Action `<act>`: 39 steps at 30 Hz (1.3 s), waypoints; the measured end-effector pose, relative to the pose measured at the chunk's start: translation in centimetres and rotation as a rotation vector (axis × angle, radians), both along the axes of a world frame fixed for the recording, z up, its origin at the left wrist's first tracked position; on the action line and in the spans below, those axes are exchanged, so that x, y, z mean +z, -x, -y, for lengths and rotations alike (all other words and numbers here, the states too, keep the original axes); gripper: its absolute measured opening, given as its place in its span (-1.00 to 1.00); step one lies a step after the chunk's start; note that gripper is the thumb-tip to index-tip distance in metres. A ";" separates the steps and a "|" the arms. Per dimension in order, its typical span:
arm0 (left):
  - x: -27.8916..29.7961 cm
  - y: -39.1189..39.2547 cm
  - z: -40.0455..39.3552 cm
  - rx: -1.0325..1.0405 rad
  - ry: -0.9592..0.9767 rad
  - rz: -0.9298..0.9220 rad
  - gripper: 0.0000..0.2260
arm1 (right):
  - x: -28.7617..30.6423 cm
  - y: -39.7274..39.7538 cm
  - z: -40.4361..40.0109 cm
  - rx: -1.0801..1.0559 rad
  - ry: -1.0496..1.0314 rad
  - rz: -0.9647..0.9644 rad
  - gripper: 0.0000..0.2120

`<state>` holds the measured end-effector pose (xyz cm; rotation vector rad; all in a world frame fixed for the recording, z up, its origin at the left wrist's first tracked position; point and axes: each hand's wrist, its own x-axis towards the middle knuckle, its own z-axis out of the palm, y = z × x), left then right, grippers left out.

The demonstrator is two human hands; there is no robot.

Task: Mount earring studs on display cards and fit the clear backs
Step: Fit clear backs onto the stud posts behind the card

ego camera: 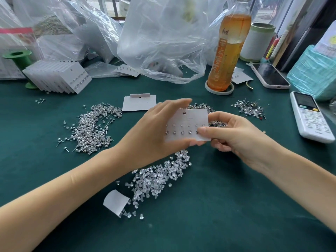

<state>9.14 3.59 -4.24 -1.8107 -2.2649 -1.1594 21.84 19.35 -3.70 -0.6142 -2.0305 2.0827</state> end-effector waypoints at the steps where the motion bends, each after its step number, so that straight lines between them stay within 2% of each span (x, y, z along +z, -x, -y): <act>1: 0.1 0.2 -0.1 0.024 -0.022 0.047 -0.39 | 0.0 0.0 0.1 -0.007 0.003 -0.018 -0.77; 4: 0.4 1.4 -0.1 0.141 -0.099 0.197 -0.64 | -0.1 0.0 0.2 -0.050 0.022 -0.077 -0.77; 6: 0.5 2.4 0.2 0.179 -0.036 0.197 -0.82 | -0.2 0.0 0.3 -0.074 0.020 -0.104 -0.74; 8: 0.5 3.0 0.4 0.140 0.054 0.263 -0.71 | -0.3 0.0 0.3 -0.083 0.007 -0.116 -0.79; 10: 0.6 3.1 0.1 0.069 0.024 0.492 -0.63 | -0.5 0.1 0.3 -0.100 -0.008 -0.126 -0.84; 12: 0.6 3.3 -0.1 0.065 -0.032 0.590 -0.66 | -0.7 0.1 0.2 -0.137 0.004 -0.141 -0.85; 14: 0.4 3.5 -0.1 0.069 -0.019 0.508 -0.76 | -0.6 0.2 0.2 -0.170 0.040 -0.163 -0.85; 19: 0.1 2.6 0.6 -0.044 0.188 0.218 -0.93 | -0.5 0.1 0.2 -0.201 0.075 -0.202 -0.71; 23: 0.3 2.1 0.5 -0.121 0.228 0.083 -0.90 | -0.6 0.2 0.2 -0.201 0.077 -0.206 -0.71; 35: -0.6 1.7 -0.3 -0.078 0.191 0.112 -0.95 | -0.7 0.1 0.5 -0.157 0.054 -0.251 -0.74; 39: -0.5 2.7 -0.1 -0.001 0.130 0.235 -0.84 | -1.0 -0.1 1.0 -0.148 -0.098 -0.355 -0.81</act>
